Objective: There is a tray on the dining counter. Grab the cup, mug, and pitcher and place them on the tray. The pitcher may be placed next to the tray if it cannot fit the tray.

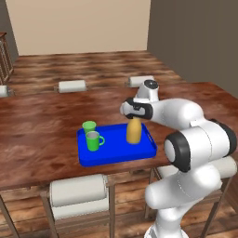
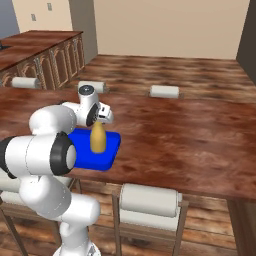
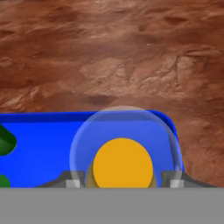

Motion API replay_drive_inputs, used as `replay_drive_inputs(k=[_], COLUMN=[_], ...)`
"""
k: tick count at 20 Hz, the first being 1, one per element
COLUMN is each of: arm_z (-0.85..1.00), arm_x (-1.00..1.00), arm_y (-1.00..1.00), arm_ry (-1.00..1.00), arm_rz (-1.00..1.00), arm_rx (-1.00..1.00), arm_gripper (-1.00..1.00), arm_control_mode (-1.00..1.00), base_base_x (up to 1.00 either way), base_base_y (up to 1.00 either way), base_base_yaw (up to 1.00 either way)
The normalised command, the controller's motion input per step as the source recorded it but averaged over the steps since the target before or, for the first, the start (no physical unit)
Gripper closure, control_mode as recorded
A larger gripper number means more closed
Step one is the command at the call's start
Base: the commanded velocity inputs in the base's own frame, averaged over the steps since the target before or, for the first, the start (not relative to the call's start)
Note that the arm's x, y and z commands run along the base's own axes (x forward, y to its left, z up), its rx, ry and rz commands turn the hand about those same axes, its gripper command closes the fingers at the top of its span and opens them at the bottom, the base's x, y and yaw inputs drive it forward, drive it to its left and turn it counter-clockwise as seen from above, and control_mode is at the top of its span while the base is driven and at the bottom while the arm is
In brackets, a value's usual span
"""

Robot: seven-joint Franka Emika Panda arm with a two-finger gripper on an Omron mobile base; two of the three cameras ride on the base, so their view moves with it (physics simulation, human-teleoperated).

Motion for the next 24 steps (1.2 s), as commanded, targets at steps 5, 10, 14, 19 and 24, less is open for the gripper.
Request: replay_drive_inputs(k=[5, 10, 14, 19, 24], arm_z=[-0.08, 0.00, 0.00, 0.00, 0.00], arm_x=[0.01, 0.00, 0.00, 0.00, 0.00], arm_y=[0.03, 0.00, 0.00, 0.00, 0.00], arm_ry=[0.01, 0.00, 0.00, 0.00, 0.00], arm_rz=[0.00, 0.00, 0.00, 0.00, 0.00], arm_rx=[0.00, 0.00, 0.00, 0.00, 0.00], arm_gripper=[1.00, 1.00, 1.00, -1.00, -1.00], arm_control_mode=[-1.00, -1.00, -1.00, -1.00, -1.00], base_base_x=[0.00, 0.00, 0.00, 0.00, 0.00], base_base_y=[0.00, 0.00, 0.00, 0.00, 0.00], base_base_yaw=[0.00, 0.00, 0.00, 0.00, 0.00])
